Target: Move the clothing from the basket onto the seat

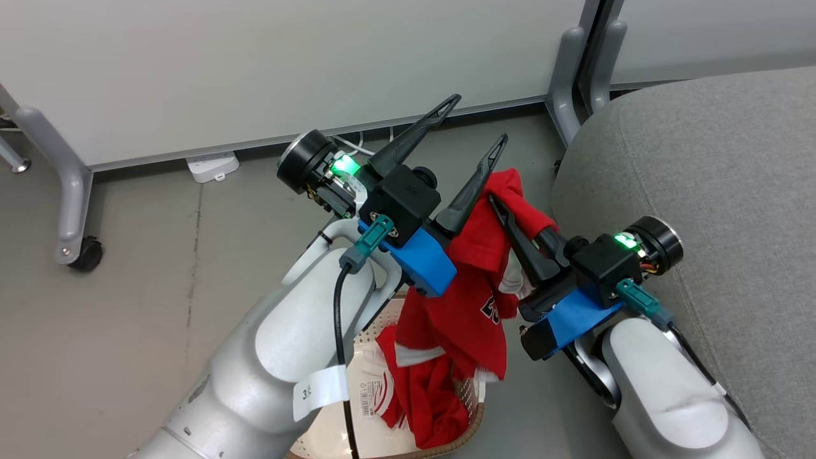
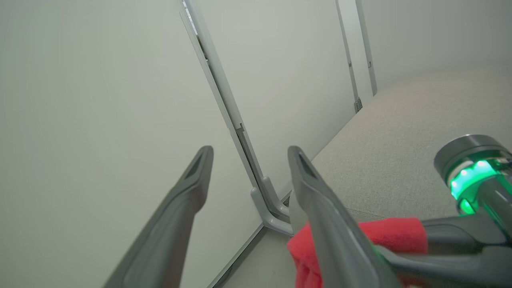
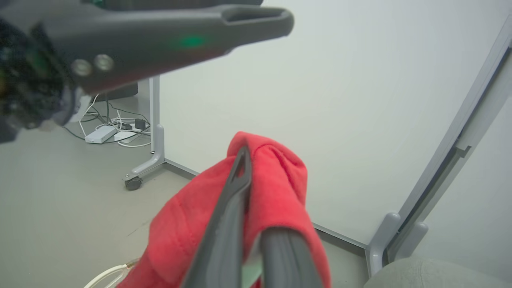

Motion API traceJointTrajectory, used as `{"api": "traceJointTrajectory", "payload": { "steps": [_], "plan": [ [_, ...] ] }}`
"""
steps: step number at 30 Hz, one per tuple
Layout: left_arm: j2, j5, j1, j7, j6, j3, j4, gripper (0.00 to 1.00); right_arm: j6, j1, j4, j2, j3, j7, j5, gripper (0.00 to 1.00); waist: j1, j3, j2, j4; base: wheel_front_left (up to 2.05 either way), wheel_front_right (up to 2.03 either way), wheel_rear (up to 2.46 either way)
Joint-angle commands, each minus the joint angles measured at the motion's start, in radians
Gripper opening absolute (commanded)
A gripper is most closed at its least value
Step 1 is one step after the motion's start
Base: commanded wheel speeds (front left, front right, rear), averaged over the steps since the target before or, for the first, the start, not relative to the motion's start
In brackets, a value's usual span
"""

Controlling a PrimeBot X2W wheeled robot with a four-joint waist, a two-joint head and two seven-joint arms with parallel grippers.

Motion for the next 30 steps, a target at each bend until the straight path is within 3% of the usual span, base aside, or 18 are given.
{"api": "traceJointTrajectory", "payload": {
  "steps": [1,30],
  "plan": [
    [-0.001,0.007,0.005,-0.005,-0.004,0.001,0.002,1.00,0.000,0.014,-0.008,0.003,-0.011,-0.004,0.003,0.00,0.0000,0.007,0.0000,-0.010,0.00,0.00,0.00],
    [-0.002,0.014,0.007,-0.005,-0.015,-0.081,0.011,1.00,0.000,0.093,-0.176,-0.001,-0.357,-0.004,-0.039,0.00,0.0000,0.128,0.0000,-0.276,0.00,0.00,0.00]
  ]
}}
